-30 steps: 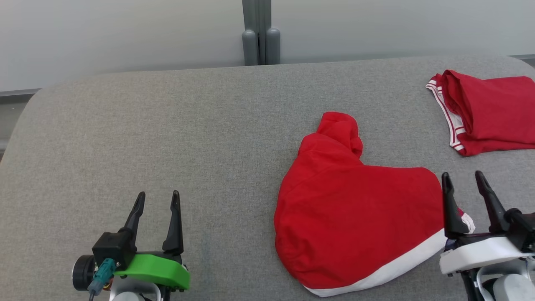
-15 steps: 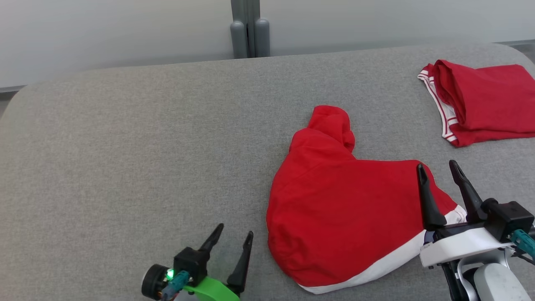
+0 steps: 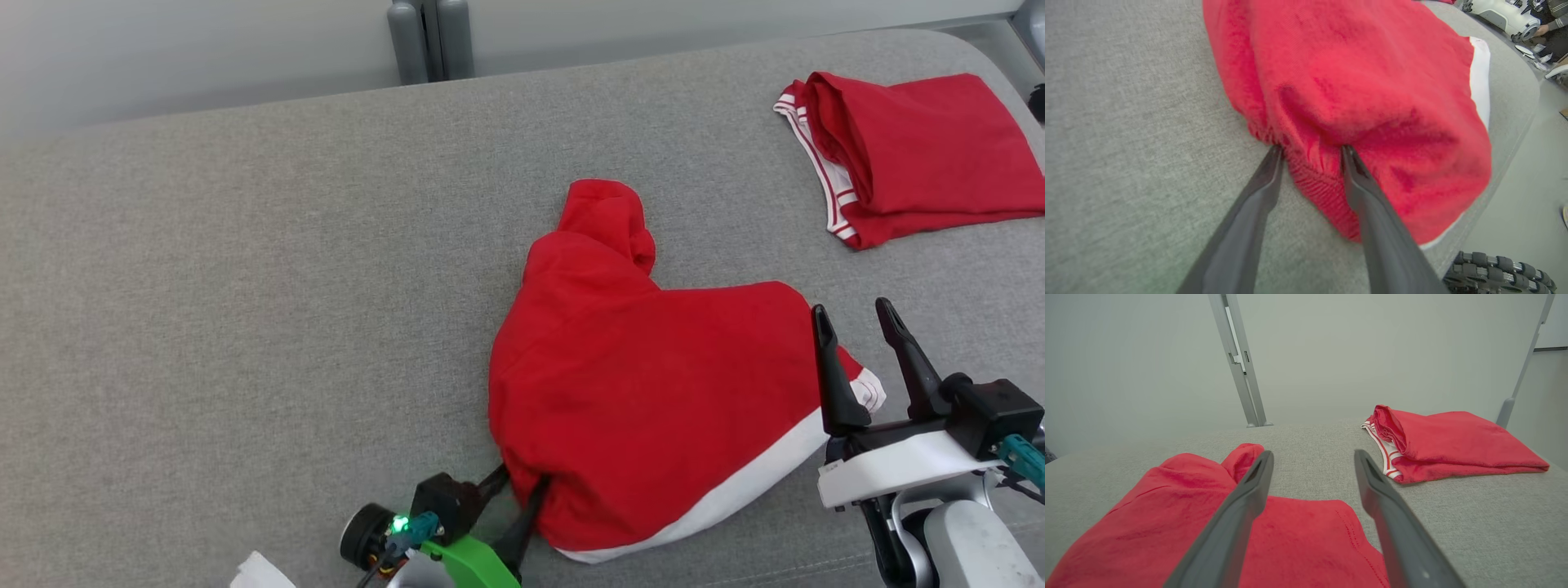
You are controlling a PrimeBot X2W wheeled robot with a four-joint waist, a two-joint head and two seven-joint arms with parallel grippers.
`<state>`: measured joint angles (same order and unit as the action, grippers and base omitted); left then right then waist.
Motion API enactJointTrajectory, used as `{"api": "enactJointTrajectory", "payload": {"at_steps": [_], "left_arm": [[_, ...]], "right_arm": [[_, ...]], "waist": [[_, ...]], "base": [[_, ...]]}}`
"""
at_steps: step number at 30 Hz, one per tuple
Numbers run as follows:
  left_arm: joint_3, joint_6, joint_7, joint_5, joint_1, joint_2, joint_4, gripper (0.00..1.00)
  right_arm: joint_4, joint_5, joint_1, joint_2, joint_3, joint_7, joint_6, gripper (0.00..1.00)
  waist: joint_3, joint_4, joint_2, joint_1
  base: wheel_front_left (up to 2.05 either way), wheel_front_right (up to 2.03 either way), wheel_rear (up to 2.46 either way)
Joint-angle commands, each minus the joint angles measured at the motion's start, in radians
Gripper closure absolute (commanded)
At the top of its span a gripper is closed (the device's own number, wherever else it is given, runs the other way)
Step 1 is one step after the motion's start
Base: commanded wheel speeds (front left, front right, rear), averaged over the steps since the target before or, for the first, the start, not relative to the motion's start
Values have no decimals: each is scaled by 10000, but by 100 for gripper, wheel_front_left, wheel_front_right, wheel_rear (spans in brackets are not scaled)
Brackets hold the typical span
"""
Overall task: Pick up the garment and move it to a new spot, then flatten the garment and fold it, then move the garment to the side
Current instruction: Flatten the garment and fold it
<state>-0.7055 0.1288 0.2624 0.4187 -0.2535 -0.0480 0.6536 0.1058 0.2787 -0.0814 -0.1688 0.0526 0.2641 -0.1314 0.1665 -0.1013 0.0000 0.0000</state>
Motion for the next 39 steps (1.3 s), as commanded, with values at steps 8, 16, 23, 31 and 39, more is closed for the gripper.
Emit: {"api": "enactJointTrajectory", "payload": {"at_steps": [8,16,23,31,39], "left_arm": [[1116,-490,30,30,-754,-119,-635,100],[2988,-871,30,-492,-521,-645,-1675,100],[3803,-854,30,-873,44,-788,-1834,100],[4342,-792,30,-1267,311,-465,-2356,0],[5555,-779,30,-1730,982,-342,-3654,0]], "right_arm": [[33,-57,5,2,-221,0,16,0],[124,-117,39,0,-315,0,16,0],[305,-158,108,77,-320,0,16,0],[509,-168,244,132,-390,0,16,0],[669,-125,359,116,-310,0,17,0]], "waist": [[43,165,0,0],[-120,437,0,0],[-210,481,0,0],[-452,808,0,0],[-857,1215,0,0]], "base": [[0,0,0],[0,0,0],[0,0,0],[0,0,0],[0,0,0]]}}
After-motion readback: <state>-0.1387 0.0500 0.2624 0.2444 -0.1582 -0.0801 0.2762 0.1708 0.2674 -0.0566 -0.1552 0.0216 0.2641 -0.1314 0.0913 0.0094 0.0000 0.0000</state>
